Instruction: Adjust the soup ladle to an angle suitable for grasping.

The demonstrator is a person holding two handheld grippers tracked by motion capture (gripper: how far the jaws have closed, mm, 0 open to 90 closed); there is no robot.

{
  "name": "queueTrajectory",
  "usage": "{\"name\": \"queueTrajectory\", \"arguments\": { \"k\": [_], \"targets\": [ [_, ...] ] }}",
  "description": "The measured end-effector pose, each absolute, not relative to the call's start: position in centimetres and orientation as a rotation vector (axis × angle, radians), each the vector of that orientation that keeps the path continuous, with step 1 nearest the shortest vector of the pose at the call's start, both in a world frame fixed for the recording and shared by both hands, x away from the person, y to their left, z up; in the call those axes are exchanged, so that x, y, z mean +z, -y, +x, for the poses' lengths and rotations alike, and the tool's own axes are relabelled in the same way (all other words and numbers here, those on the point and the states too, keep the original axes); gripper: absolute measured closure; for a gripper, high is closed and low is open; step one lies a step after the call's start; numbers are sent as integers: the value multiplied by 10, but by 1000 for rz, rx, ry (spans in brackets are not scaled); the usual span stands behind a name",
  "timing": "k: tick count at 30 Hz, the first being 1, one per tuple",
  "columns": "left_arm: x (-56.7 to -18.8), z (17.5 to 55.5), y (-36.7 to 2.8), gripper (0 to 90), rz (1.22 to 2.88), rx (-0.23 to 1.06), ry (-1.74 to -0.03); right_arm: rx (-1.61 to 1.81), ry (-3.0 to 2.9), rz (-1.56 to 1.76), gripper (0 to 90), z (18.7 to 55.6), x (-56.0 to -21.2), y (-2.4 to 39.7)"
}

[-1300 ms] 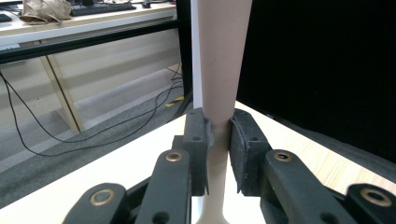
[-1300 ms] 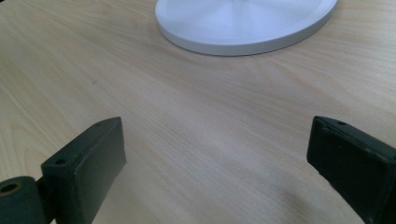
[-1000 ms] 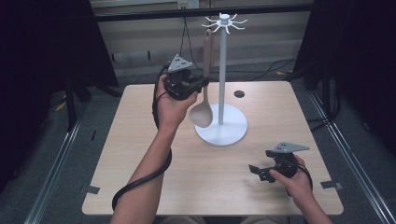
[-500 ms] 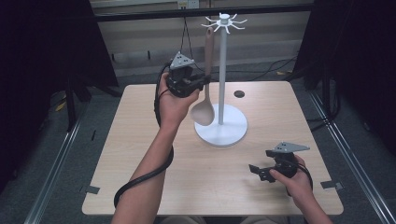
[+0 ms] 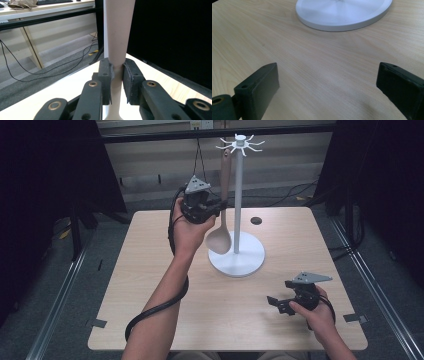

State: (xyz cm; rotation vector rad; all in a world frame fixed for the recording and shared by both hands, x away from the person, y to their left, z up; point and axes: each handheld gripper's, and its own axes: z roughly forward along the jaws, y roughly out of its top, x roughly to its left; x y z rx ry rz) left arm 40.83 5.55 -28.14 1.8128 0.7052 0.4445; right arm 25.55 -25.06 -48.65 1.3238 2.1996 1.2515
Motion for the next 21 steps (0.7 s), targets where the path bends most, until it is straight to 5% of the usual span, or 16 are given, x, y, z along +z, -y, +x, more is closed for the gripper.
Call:
{"name": "queueTrajectory", "arguments": {
  "k": [21],
  "targets": [
    [-289,411,-49,778,1781,466,-713,1255,-2201,1321,41,256,-487,252]
  ]
}}
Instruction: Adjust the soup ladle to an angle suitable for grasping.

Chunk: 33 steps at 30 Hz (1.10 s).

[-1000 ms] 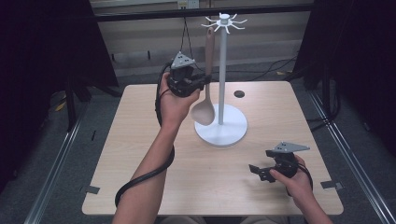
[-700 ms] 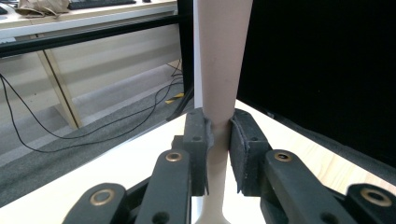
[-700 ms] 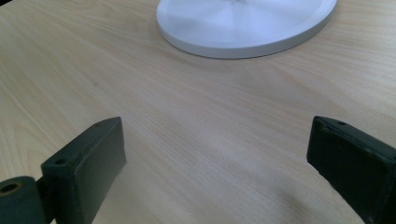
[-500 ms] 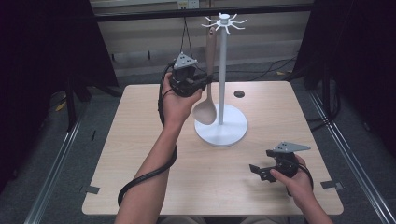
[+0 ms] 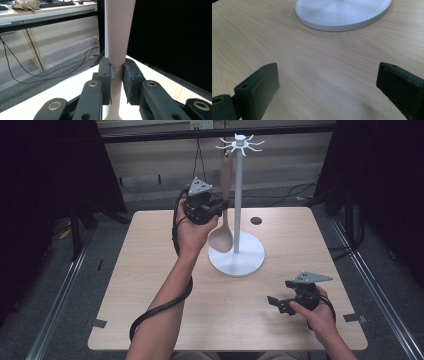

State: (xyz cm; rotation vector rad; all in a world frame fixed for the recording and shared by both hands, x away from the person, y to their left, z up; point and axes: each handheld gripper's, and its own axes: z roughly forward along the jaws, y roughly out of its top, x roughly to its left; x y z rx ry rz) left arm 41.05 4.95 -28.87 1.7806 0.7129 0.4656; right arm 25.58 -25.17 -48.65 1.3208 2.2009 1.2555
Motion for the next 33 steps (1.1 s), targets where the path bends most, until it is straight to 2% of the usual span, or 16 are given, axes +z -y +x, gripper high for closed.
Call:
{"name": "queueTrajectory", "arguments": {
  "k": [27,33],
  "targets": [
    [-294,412,-48,765,1734,436,-705,1247,-2215,1315,41,256,-487,249],
    [-291,412,-51,732,1709,450,-692,1243,-2217,1320,41,256,-488,250]
  ]
}}
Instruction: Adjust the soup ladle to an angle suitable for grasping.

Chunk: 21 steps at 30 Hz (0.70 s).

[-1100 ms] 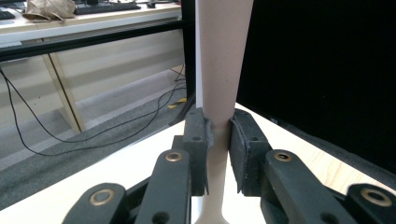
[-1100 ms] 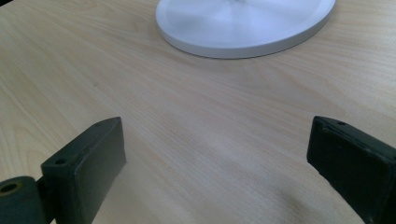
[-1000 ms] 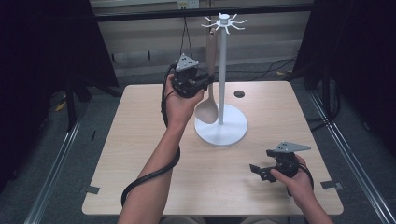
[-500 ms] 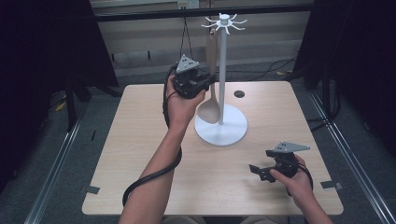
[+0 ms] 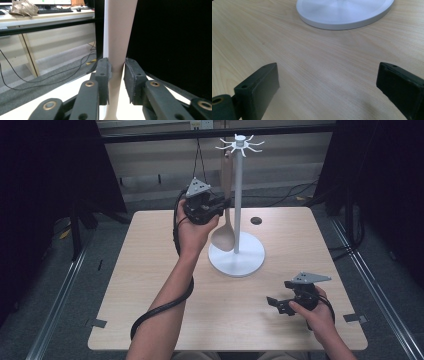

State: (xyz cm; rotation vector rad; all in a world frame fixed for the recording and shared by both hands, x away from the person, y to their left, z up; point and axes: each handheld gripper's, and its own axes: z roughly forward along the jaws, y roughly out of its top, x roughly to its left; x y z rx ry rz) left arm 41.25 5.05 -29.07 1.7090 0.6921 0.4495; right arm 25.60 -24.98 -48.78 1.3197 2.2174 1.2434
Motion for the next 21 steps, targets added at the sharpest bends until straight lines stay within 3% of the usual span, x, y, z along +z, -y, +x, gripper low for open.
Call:
{"name": "queueTrajectory", "arguments": {
  "k": [12,21],
  "targets": [
    [-289,411,-55,650,1701,459,-681,1242,-2224,1312,41,256,-488,249],
    [-295,409,-60,448,1711,470,-701,1239,-2222,1316,41,256,-488,249]
  ]
}}
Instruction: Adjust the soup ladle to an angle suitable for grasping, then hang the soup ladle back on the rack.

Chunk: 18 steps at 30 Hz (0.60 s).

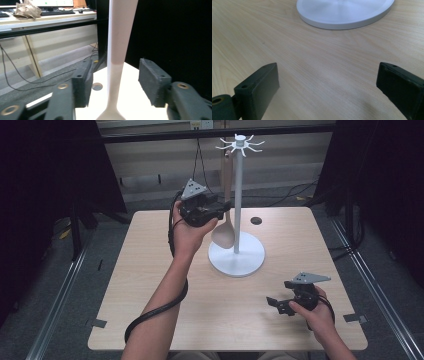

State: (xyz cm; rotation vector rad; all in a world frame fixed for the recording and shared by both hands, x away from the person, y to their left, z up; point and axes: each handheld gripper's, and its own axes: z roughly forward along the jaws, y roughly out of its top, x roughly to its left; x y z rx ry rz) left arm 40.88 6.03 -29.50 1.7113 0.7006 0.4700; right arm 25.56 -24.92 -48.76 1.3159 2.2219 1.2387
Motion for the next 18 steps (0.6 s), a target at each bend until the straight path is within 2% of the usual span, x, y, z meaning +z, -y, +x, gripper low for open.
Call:
{"name": "queueTrajectory", "arguments": {
  "k": [10,18],
  "targets": [
    [-303,404,-65,245,1745,509,-720,1241,-2223,1310,41,256,-487,248],
    [-313,402,-69,190,1766,507,-734,1238,-2222,1310,41,255,-487,248]
  ]
}}
